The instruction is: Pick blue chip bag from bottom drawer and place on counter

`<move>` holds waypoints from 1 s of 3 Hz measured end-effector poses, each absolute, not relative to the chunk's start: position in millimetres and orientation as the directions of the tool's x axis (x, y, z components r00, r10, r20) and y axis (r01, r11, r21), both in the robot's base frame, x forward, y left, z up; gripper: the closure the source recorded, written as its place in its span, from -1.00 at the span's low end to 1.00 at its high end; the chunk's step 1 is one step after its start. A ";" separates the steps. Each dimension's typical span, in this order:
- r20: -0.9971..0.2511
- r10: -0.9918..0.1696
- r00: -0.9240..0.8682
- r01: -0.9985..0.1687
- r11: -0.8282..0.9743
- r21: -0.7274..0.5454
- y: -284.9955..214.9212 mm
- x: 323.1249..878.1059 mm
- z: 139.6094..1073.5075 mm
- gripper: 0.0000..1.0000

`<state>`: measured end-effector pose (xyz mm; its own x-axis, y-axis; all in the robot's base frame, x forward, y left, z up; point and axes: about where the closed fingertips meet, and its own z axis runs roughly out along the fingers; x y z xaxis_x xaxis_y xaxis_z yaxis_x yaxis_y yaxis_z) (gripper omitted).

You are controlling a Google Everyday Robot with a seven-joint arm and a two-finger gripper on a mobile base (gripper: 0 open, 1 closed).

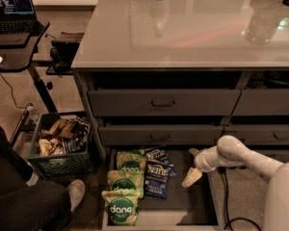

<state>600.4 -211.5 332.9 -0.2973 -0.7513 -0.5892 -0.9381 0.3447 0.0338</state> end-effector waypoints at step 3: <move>-0.678 -0.654 -0.335 -0.917 0.391 0.076 -182.7 625.0 271.5 -1.00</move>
Offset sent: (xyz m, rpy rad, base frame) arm 0.0083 0.0238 -0.0343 0.0905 0.0178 -0.0027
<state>625.0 -182.7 271.5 -0.3350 -0.6540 -0.6783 -0.9172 0.3912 0.0757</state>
